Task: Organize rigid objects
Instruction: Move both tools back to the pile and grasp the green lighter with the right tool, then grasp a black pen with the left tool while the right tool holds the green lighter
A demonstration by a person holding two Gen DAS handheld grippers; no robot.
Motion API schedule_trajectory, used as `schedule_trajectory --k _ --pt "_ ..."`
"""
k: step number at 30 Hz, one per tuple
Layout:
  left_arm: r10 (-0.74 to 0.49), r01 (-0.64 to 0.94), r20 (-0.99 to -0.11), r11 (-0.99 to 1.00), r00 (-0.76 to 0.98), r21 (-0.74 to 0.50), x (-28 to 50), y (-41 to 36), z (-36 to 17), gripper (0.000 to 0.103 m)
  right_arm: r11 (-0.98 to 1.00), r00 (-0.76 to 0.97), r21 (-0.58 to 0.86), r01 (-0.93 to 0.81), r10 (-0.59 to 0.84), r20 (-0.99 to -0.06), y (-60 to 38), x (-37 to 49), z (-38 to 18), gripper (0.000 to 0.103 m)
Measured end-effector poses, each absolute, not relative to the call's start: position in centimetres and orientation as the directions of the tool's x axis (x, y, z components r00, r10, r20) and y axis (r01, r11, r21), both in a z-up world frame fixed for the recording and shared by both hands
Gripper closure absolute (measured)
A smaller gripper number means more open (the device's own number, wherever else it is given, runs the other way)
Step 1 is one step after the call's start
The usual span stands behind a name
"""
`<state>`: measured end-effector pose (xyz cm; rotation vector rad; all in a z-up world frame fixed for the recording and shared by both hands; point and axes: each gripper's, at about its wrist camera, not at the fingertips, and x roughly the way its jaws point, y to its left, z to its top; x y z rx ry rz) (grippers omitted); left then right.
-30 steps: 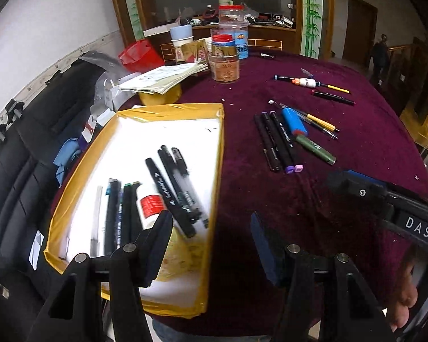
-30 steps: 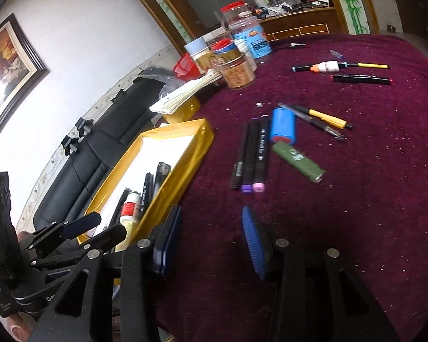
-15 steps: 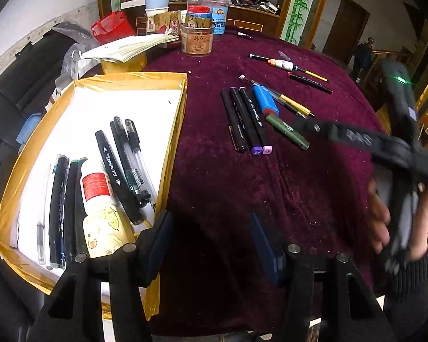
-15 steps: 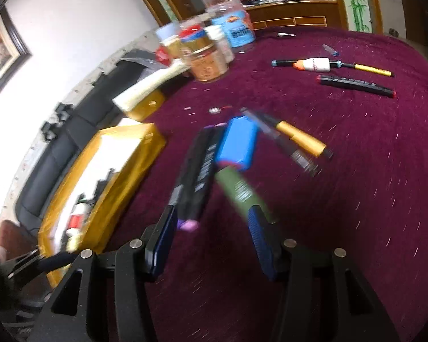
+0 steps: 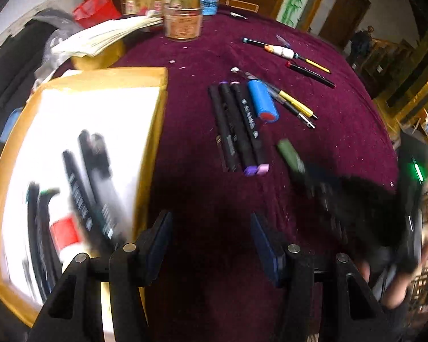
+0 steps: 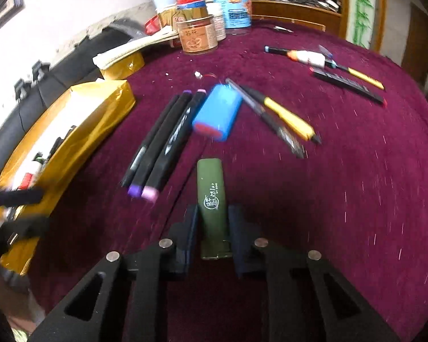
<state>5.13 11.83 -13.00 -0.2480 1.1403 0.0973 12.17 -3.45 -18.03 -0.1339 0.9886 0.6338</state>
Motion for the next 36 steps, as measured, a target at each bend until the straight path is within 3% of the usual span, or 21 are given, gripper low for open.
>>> schedule_trajectory --k 4,7,10,17,31,34,35,36 --pt "-0.034 -0.208 -0.916 0.970 0.399 -0.127 8.7 11.9 -13.2 0.043 0.808 0.375 0.338 -0.484 0.540 -0.754 -6.1 11.4 -18.3 0.083" --pt "-0.041 -0.214 -0.928 0.968 0.370 -0.128 10.8 12.2 -14.0 0.051 0.781 0.343 0.430 -0.452 0.597 -0.725 -7.0 12.3 -18.6 0.083" --pt "-0.041 -0.236 -0.944 0.964 0.328 -0.123 12.5 12.9 -15.3 0.069 0.774 0.337 0.446 -0.449 0.609 -0.717 -7.1 12.3 -18.6 0.083" --pt "-0.032 -0.241 -0.955 0.965 0.295 -0.106 14.9 12.8 -16.7 0.074 0.763 0.328 0.469 -0.445 0.626 -0.708 -7.2 12.3 -18.6 0.083" --pt "-0.122 -0.290 -0.947 0.934 0.297 -0.211 15.1 14.1 -16.7 0.073 0.760 0.325 0.475 -0.444 0.630 -0.705 -7.4 12.4 -18.8 0.083" --pt "-0.146 -0.286 -0.934 0.927 0.326 -0.244 14.8 14.1 -15.8 0.058 0.760 0.325 0.474 -0.444 0.630 -0.706 -7.3 12.4 -18.7 0.083" --pt "-0.136 -0.277 -0.934 0.932 0.331 -0.234 14.9 13.9 -15.7 0.047 0.761 0.325 0.473 -0.444 0.629 -0.706 -7.3 12.4 -18.7 0.083" --pt "-0.119 -0.268 -0.935 0.939 0.333 -0.215 15.0 13.6 -15.6 0.046 0.761 0.325 0.473 -0.444 0.629 -0.706 -7.3 12.4 -18.8 0.083"
